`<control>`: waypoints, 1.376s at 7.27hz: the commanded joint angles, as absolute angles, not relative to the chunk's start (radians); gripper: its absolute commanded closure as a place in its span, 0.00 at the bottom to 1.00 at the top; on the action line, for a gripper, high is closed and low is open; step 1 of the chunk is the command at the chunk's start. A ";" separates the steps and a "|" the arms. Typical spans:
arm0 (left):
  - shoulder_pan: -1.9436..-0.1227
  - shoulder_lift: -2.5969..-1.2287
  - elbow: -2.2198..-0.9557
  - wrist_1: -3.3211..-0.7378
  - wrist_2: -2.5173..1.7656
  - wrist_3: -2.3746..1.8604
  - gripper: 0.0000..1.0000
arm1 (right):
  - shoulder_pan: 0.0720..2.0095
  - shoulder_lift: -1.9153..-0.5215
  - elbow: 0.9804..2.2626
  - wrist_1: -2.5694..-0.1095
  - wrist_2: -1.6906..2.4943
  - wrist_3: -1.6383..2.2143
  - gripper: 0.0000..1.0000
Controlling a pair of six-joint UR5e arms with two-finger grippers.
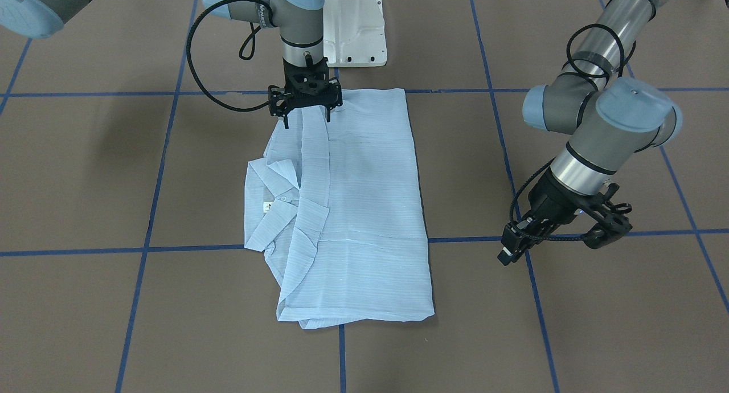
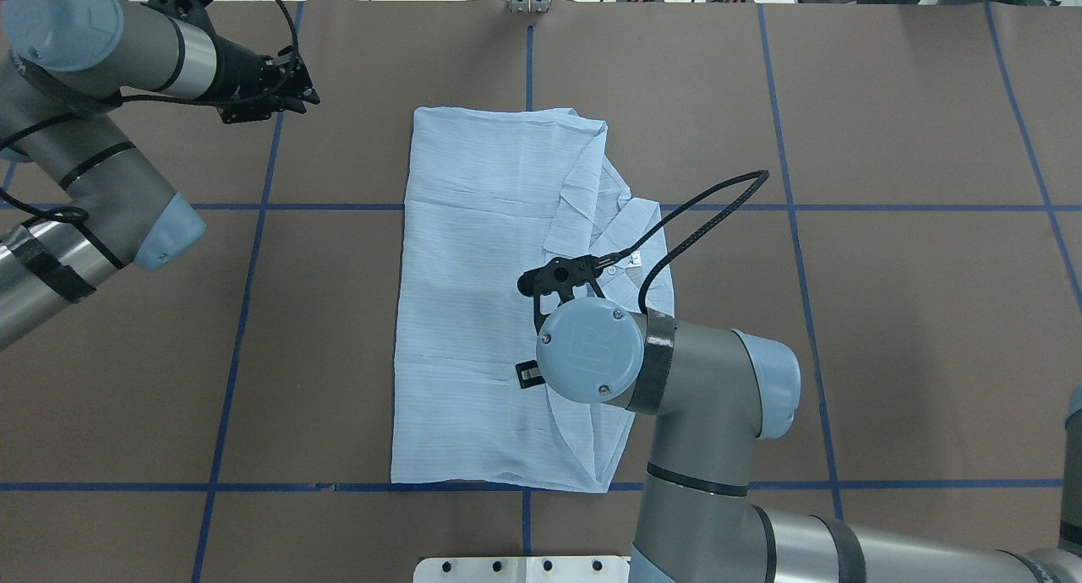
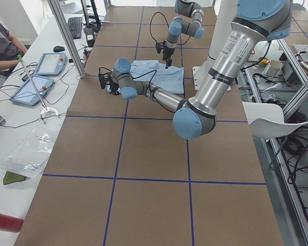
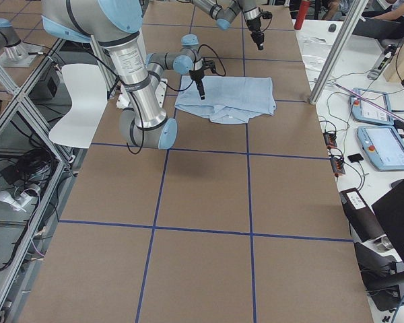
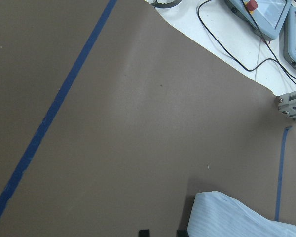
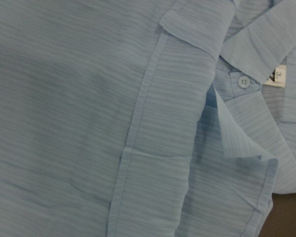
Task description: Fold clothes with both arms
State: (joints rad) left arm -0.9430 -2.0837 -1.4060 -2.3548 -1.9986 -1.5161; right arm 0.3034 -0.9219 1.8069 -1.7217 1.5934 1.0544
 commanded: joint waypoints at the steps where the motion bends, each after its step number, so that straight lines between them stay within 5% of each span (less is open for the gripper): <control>1: -0.942 -2.082 -1.407 -2.355 -1.999 -1.519 0.69 | 0.273 -0.869 1.775 -1.803 1.597 0.953 0.00; 7: -0.940 -2.083 -1.407 -2.355 -1.999 -1.523 0.68 | 0.244 -0.876 1.709 -1.867 1.644 0.887 0.00; 10: -0.940 -2.085 -1.407 -2.355 -2.000 -1.526 0.68 | 0.247 -0.978 1.812 -1.891 1.646 0.879 0.00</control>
State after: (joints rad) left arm -0.9404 -2.0835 -1.4067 -2.3547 -1.9998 -1.5256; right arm 0.2448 -0.9183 1.7497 -1.8816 1.6448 0.8834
